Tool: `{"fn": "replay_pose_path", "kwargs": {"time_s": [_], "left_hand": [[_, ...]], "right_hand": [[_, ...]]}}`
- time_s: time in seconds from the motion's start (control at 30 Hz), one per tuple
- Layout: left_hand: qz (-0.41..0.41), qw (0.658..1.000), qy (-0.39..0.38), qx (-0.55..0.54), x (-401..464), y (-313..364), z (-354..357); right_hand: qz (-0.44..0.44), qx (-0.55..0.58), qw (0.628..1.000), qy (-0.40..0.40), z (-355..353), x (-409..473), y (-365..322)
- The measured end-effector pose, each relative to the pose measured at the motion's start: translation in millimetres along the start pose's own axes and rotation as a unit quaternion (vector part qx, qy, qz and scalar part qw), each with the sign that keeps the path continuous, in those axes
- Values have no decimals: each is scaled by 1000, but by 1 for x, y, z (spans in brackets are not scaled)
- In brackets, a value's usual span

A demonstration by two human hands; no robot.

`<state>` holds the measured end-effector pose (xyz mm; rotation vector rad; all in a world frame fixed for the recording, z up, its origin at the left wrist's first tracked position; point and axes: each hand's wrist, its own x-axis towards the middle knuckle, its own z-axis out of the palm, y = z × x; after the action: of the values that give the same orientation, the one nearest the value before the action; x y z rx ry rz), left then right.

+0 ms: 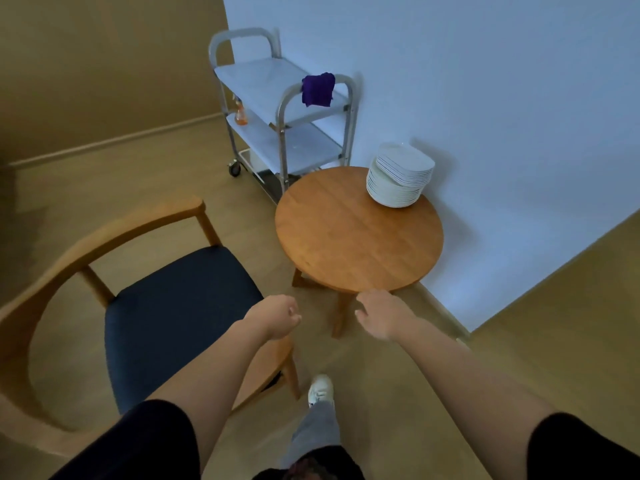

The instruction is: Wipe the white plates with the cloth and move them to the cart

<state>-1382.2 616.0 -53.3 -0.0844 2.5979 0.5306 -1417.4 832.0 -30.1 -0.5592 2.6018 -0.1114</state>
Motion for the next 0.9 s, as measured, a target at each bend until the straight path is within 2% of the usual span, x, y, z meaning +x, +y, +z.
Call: {"fn": "replay_pose_path", "kwargs": {"time_s": [0.27,0.4,0.9], "left_hand": [[-9,1000,3,1,101,-7,-57],[-24,1000,13,-14,138,-15,-83],[-113,993,11,-42,217,-15,-121]], "right_hand": [[-29,-14,998,-58,-54,113,14],[-35,2,998,-61,-77,160,13],[-101,26,990,-92,-121,269,37]]}}
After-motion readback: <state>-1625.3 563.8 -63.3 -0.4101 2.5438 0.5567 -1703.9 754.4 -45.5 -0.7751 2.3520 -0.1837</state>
